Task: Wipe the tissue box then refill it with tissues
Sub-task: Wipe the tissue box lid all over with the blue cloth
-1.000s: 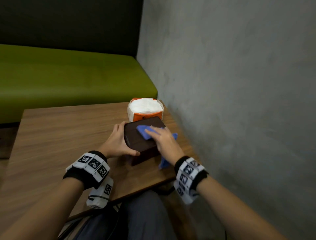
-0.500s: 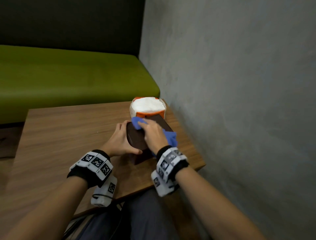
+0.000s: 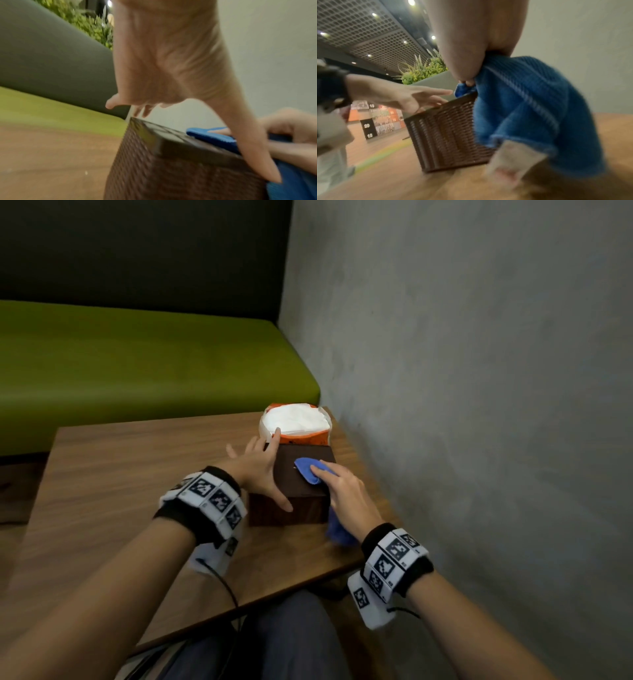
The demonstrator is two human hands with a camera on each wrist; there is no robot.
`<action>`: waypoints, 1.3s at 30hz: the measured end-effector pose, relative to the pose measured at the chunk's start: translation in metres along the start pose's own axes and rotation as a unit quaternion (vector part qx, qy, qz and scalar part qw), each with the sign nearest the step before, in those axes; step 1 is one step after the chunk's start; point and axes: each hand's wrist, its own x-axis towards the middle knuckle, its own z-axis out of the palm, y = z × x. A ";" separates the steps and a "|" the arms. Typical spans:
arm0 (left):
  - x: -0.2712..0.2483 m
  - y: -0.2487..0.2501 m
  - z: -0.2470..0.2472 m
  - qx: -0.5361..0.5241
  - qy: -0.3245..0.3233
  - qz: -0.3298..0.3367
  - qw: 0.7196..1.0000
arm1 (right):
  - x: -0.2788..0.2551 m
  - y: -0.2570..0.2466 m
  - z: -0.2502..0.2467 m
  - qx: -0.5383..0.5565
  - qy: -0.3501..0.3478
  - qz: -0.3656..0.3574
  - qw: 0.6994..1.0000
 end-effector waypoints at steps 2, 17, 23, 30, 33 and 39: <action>0.004 0.002 0.007 -0.004 0.008 0.001 1.000 | -0.005 -0.003 0.007 -0.006 -0.005 -0.016 1.000; -0.003 -0.032 0.007 -0.036 0.042 0.048 0.997 | -0.034 -0.001 0.012 -0.056 0.052 -0.113 0.991; -0.009 -0.026 0.013 -0.036 0.036 0.058 0.997 | 0.026 0.002 0.002 -0.027 -0.013 0.007 1.000; -0.006 -0.032 0.023 -0.060 0.060 0.069 0.994 | 0.075 -0.055 0.032 -0.078 -0.067 -0.030 0.994; -0.006 -0.035 0.023 -0.082 0.071 0.063 0.992 | 0.073 -0.032 0.020 -0.043 -0.063 -0.001 0.997; -0.007 -0.029 0.025 -0.089 0.076 0.047 0.992 | 0.014 -0.012 0.009 0.044 0.013 0.140 0.989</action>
